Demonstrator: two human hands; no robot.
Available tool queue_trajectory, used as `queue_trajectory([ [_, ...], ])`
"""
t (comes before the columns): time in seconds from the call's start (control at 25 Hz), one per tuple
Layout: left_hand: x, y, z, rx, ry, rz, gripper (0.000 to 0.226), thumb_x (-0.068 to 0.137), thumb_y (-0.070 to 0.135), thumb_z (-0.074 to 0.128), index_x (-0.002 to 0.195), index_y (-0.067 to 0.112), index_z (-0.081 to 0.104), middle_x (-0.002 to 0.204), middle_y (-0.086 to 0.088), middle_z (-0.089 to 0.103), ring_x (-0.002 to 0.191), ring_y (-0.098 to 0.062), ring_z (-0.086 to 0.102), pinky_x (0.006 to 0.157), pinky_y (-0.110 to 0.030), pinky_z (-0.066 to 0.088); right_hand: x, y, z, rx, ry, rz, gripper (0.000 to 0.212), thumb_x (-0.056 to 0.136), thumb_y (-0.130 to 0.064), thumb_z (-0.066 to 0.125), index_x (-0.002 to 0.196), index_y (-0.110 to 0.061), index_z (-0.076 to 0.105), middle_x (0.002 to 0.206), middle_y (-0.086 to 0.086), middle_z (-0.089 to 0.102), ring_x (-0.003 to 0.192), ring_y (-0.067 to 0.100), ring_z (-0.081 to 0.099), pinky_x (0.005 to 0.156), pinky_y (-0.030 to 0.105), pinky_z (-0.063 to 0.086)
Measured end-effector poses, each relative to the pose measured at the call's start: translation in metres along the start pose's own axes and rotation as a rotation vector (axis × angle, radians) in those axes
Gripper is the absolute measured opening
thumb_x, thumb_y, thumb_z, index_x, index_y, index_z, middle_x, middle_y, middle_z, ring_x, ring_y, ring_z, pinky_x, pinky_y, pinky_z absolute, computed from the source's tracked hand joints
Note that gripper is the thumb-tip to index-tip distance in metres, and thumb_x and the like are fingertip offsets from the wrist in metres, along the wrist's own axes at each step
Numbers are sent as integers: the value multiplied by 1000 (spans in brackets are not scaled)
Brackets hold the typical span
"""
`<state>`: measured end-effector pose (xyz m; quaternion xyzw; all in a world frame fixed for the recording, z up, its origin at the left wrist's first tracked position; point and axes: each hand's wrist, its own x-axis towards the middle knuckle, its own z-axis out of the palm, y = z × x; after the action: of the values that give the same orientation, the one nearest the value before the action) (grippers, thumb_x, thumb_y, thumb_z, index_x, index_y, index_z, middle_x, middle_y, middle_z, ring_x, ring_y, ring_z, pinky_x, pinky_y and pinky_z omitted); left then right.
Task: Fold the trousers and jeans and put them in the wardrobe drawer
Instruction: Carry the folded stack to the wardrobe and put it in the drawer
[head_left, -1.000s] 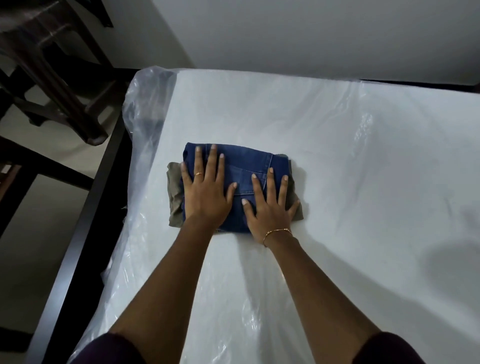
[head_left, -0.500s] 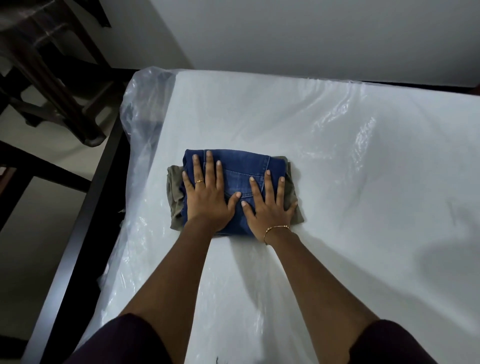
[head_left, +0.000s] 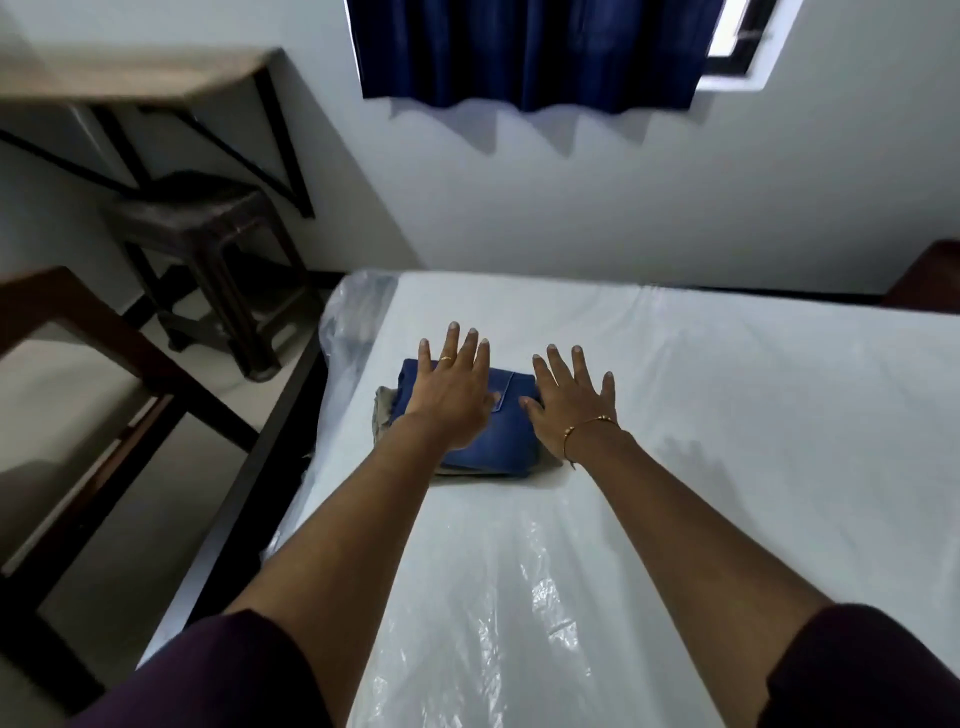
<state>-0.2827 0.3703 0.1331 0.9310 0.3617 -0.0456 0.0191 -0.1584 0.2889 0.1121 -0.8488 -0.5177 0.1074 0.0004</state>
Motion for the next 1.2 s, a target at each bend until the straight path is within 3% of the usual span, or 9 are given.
queue_trajectory([
  [0.32, -70, 121, -221, 90, 483, 106, 63, 101, 36, 27, 148, 5, -1, 158, -11, -5, 143, -28, -15, 114, -50, -6, -143, 63, -215, -62, 423, 15, 59, 100, -43, 21, 150, -17, 2, 159, 2, -9, 145, 24, -14, 114, 54, 0],
  [0.52, -110, 207, -315, 43, 618, 237, 63, 101, 35, 29, 148, 5, 0, 158, -9, -5, 143, -25, -16, 114, -49, -7, -230, 110, -299, -127, 587, 100, 59, 100, -43, 22, 150, -16, 3, 159, 3, -5, 145, 25, -11, 114, 54, 3],
  [0.88, -149, 334, -374, -46, 754, 620, 59, 102, 35, 21, 148, 5, 0, 158, -9, -5, 144, -25, -16, 114, -48, -9, -360, 180, -369, -370, 747, 484, 60, 100, -41, 24, 150, -17, 0, 158, 2, -9, 144, 26, -18, 111, 59, -7],
  [1.12, -186, 369, -384, -143, 830, 899, 58, 102, 31, 22, 148, 3, 1, 158, -11, -3, 144, -27, -13, 115, -47, -8, -438, 166, -370, -451, 835, 791, 59, 101, -32, 27, 149, -14, 0, 158, 6, -9, 144, 27, -15, 111, 59, -7],
  [1.2, -200, 382, -376, -229, 905, 1037, 56, 101, 29, 24, 147, 1, 9, 157, -14, 6, 145, -30, -3, 115, -48, -4, -467, 157, -362, -483, 880, 865, 59, 100, -28, 31, 149, -12, 4, 158, 8, -6, 145, 28, -11, 110, 59, -8],
])
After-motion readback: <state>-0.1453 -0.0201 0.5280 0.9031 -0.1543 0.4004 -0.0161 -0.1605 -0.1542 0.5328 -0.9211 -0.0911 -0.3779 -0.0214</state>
